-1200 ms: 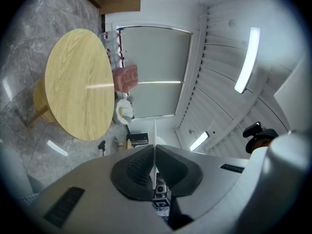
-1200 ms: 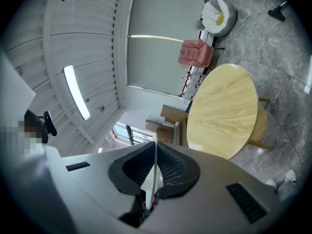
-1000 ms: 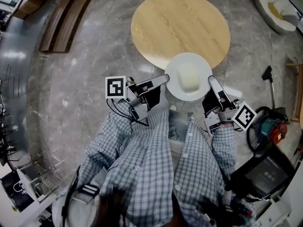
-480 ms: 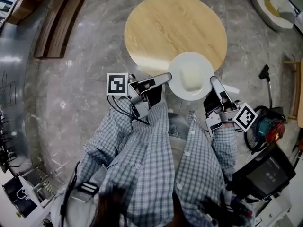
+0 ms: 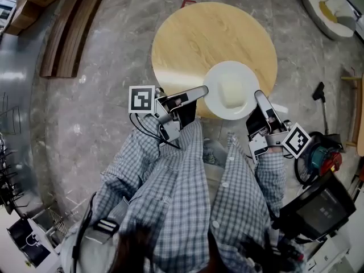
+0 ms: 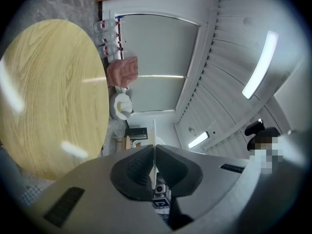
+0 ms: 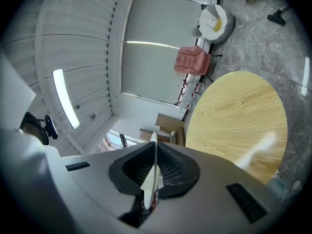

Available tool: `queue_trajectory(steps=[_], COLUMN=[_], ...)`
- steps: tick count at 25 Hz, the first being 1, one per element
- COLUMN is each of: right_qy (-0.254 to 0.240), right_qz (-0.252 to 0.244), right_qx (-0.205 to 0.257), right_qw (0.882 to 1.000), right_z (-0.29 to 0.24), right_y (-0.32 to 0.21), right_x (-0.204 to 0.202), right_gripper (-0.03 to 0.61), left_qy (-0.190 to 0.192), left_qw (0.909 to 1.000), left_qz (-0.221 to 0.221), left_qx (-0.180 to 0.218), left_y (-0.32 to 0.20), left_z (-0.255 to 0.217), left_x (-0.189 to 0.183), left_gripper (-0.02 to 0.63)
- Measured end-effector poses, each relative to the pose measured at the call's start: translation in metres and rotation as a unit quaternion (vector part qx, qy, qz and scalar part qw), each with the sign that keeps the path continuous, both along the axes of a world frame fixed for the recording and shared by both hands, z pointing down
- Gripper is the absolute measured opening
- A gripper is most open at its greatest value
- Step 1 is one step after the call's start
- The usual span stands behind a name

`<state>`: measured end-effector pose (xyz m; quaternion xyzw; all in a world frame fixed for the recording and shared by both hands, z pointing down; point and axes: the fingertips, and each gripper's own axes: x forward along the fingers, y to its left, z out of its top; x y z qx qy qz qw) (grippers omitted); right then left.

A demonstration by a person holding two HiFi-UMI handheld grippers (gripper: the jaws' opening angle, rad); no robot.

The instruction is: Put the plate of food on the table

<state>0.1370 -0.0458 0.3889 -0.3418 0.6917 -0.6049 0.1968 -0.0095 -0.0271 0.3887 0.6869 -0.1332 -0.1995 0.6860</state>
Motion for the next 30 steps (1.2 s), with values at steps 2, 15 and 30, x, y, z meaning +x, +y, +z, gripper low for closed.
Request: queue_trajectory(steps=[2,15,30], right_qy=[0.000,-0.003,0.015], right_qz=[0.003,0.013,-0.006], right_qx=[0.001,-0.009,0.001], right_qw=[1.000,1.000,1.000], right_z=[-0.001,-0.001,-0.006], right_y=[-0.001,0.002,0.002], right_x=[0.001,0.000,-0.007], right_gripper=[0.018,0.018,0.018], left_qy=[0.002,0.000,-0.009], left_qw=[1.0000,0.9999,0.9999], left_qz=[0.002,0.008,0.002], left_qx=[0.002,-0.010,-0.005], left_y=[-0.002,0.000,0.001], left_z=[-0.001,0.002,-0.004], left_x=[0.001,0.000,-0.007], left_gripper=[0.018,0.018,0.018])
